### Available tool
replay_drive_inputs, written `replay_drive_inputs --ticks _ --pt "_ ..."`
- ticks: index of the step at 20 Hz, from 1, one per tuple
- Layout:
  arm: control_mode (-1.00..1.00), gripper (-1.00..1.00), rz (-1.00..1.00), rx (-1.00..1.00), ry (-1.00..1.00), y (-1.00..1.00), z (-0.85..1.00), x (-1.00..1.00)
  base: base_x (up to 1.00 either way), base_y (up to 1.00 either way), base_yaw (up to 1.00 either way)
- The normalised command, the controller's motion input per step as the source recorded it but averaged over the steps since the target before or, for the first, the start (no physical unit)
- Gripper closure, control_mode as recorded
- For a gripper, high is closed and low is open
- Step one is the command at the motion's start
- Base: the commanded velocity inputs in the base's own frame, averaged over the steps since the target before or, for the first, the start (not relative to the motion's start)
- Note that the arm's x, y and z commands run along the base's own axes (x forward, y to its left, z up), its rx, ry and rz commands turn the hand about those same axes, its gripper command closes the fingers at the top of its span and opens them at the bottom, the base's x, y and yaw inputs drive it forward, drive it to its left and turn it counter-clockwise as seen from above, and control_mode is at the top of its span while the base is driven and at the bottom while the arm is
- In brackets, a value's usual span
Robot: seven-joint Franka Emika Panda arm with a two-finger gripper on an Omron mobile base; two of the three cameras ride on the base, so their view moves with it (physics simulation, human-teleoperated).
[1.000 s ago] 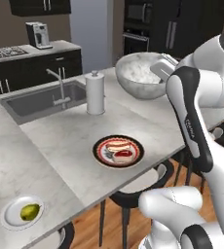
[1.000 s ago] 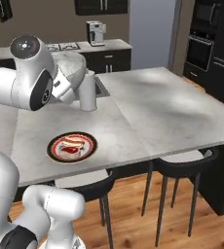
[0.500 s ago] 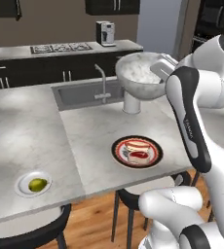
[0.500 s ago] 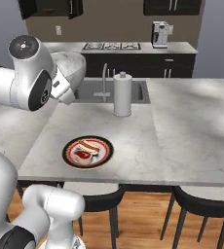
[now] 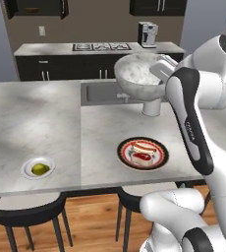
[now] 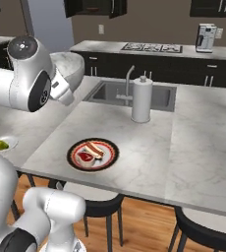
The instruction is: Take the smaller bowl and place it next to the appetizer plate on the dining counter , and place the larger bowl next to the plate with cooked food.
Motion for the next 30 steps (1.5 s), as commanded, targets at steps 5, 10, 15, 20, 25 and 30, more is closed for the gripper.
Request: replay_drive_inputs --ticks 5,10,15,20,25,30 --pt "-1.0 1.0 0.07 0.0 0.0 -0.18 -0.24 0.0 0.01 0.0 0.09" --pt "-1.0 1.0 0.0 0.0 0.0 -0.98 -0.39 0.0 0.0 0.0 0.0" --pt "-1.0 1.0 0.0 0.0 0.0 -0.87 -0.35 0.0 0.0 0.0 0.0" --pt "-1.0 1.0 0.0 0.06 0.04 -0.88 -0.58 0.01 0.0 0.0 0.0" --pt "-1.0 1.0 0.0 0.03 0.08 -0.97 -0.63 0.05 0.0 0.0 0.0" --pt "-1.0 1.0 0.0 0.0 0.06 -0.76 -0.49 0.22 0.0 0.0 0.0"
